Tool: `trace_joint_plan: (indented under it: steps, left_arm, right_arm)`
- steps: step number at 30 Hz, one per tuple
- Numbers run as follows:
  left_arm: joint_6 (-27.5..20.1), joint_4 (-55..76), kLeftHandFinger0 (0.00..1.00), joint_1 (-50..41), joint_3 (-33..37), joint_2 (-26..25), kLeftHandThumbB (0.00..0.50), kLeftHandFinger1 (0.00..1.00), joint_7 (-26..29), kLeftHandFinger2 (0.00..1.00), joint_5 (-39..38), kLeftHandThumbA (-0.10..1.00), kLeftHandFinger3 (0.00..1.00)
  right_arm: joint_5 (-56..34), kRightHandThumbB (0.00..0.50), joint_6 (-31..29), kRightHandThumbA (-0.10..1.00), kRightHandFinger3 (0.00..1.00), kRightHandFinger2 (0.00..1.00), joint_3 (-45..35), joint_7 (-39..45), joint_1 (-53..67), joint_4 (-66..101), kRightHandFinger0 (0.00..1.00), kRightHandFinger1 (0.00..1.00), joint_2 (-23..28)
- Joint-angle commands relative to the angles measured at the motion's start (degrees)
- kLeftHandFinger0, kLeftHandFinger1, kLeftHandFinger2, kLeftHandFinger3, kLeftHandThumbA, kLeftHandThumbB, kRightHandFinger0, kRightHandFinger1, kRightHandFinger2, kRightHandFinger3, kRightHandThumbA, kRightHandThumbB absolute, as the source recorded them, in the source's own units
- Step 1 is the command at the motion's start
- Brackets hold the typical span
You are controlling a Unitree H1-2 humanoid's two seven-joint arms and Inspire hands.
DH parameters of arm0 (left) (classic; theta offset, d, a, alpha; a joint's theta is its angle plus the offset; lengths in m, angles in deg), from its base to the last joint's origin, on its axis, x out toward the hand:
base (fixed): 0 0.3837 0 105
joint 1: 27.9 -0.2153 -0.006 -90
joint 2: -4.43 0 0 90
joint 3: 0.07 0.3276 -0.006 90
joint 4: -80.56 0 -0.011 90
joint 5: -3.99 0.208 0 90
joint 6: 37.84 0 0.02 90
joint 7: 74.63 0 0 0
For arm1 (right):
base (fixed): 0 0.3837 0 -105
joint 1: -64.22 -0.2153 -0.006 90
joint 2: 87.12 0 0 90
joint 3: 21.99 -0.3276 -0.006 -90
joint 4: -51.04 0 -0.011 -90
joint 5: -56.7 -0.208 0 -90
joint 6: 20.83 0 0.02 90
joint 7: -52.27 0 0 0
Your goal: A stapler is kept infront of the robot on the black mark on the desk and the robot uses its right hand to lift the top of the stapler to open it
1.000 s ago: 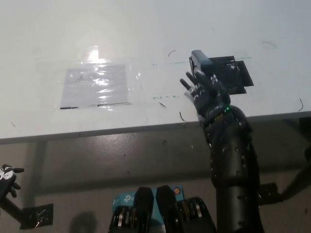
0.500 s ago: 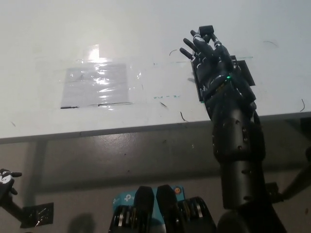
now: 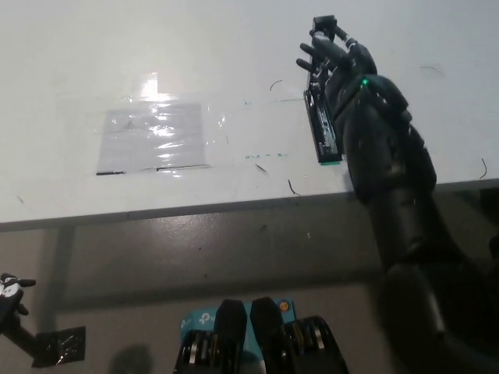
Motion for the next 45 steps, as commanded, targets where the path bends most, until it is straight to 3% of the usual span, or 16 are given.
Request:
trace_joint_plan:
  steps: [1,7,11,15,16,19,25,27,31,36,45]
  left_arm:
    - [-0.98,1.27,0.17,-0.09,-0.32,-0.76,0.000,0.23,0.97,0.47,0.17,-0.01,0.78]
    - [0.07,1.72,0.19,0.33,-0.26,-0.60,0.000,0.24,1.27,0.45,0.27,0.06,0.78]
    - [-0.17,1.49,0.14,0.57,-0.37,-0.71,0.000,0.21,1.00,0.45,-0.08,0.04,0.77]
    - [0.05,2.11,0.16,0.51,-0.06,-0.83,0.000,0.21,1.14,0.44,0.54,0.02,0.78]
    - [0.40,2.13,0.17,0.72,-0.03,-0.76,0.000,0.22,1.24,0.41,0.56,0.17,0.74]
    - [0.09,1.97,0.17,0.90,-0.15,-0.79,0.000,0.21,1.30,0.40,0.53,0.23,0.71]
    - [0.13,2.12,0.15,0.80,0.08,-0.93,0.000,0.22,1.32,0.44,1.02,0.15,0.76]
    - [-0.01,1.72,0.17,1.07,-0.60,-1.13,0.000,0.23,1.25,0.45,0.33,0.08,0.75]
    - [-0.55,1.42,0.13,1.19,-0.60,-1.29,0.000,0.21,1.05,0.44,0.29,0.03,0.74]
    - [0.00,1.95,0.14,1.09,-0.61,-1.19,0.000,0.22,1.19,0.44,0.43,-0.01,0.74]
    - [-0.01,2.07,0.14,1.16,-0.62,-1.71,0.000,0.22,0.93,0.44,0.51,0.00,0.75]
  right_arm:
    - [1.20,0.000,-10.83,0.38,0.85,0.65,-0.06,3.72,-10.37,-10.14,0.42,0.55,1.64]
    - [1.20,0.000,-14.11,0.35,0.87,0.62,-0.39,4.10,-14.10,-18.34,0.39,0.48,2.26]
    - [1.06,0.000,-14.92,0.36,0.84,0.61,-0.58,4.27,-13.91,-18.91,0.37,0.48,1.34]
    - [1.18,0.000,-14.00,0.36,0.86,0.62,-0.26,4.35,-12.58,-17.52,0.38,0.49,0.65]
    - [1.52,0.000,-13.38,0.35,0.87,0.63,0.22,4.80,-11.14,-16.32,0.39,0.50,0.42]
    - [1.91,0.000,-10.51,0.35,0.89,0.69,1.36,6.09,-7.05,-11.07,0.42,0.54,-0.20]
    - [1.56,0.000,-0.77,0.30,0.88,0.72,3.57,5.00,3.52,7.94,0.44,0.57,-1.67]
    - [-0.22,0.000,4.67,0.30,0.93,0.74,4.28,5.91,9.10,18.37,0.46,0.58,-2.29]
    - [-4.84,0.000,12.06,0.38,0.99,0.82,6.48,5.77,18.19,33.90,0.53,0.65,-2.45]
    - [-12.38,0.000,12.30,0.38,1.00,0.89,12.38,1.74,25.99,44.13,0.54,0.68,-0.87]
    - [-20.96,0.000,12.30,0.38,1.00,0.84,18.91,-2.78,34.93,50.50,0.54,0.68,1.31]
